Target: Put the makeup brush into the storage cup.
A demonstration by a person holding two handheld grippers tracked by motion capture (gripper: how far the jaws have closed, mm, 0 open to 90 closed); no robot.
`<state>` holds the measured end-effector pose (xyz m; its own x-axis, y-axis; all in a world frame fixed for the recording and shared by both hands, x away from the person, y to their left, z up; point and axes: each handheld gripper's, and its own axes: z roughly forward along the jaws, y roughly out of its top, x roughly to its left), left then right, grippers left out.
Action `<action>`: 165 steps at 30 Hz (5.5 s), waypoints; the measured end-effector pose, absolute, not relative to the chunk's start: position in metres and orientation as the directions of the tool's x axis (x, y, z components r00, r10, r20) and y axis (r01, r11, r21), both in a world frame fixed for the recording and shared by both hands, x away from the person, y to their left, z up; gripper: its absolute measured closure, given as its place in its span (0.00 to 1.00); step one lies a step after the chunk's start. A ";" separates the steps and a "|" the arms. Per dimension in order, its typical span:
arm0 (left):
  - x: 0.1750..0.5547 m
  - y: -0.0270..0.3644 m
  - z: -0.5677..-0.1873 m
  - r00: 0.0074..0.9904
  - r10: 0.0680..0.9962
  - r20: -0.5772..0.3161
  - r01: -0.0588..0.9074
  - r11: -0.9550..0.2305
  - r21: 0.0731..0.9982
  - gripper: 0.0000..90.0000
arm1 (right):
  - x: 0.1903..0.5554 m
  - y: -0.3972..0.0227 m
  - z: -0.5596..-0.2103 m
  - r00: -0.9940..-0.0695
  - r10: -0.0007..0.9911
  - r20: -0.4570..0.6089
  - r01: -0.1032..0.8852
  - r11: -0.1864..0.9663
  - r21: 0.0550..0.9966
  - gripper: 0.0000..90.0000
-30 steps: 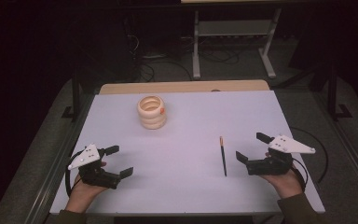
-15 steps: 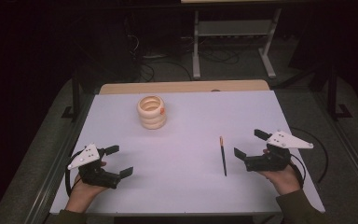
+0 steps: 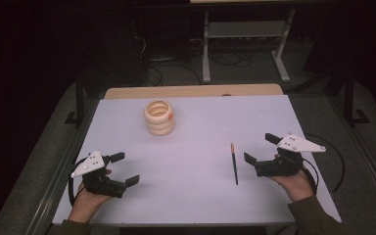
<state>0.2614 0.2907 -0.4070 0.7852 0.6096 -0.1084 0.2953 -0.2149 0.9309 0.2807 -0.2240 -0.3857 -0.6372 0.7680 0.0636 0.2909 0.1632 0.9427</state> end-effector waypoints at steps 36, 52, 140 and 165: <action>0.262 0.290 -0.407 0.787 0.607 -0.109 0.295 -0.216 0.931 0.00 | 0.307 -0.210 -0.380 -0.654 0.755 0.049 0.292 0.192 0.937 0.00; 0.261 0.289 -0.407 0.788 0.606 -0.111 0.299 -0.219 0.929 0.00 | 0.320 -0.205 -0.379 -0.656 0.752 0.059 0.296 0.185 0.937 0.00; 0.262 0.289 -0.409 0.793 0.600 -0.108 0.292 -0.219 0.931 0.00 | 0.379 -0.153 -0.380 -0.622 0.778 0.092 0.659 0.456 0.598 0.08; 0.263 0.289 -0.409 0.794 0.598 -0.108 0.294 -0.222 0.930 0.00 | 0.388 -0.151 -0.390 -0.568 0.810 0.146 0.773 0.465 0.431 0.18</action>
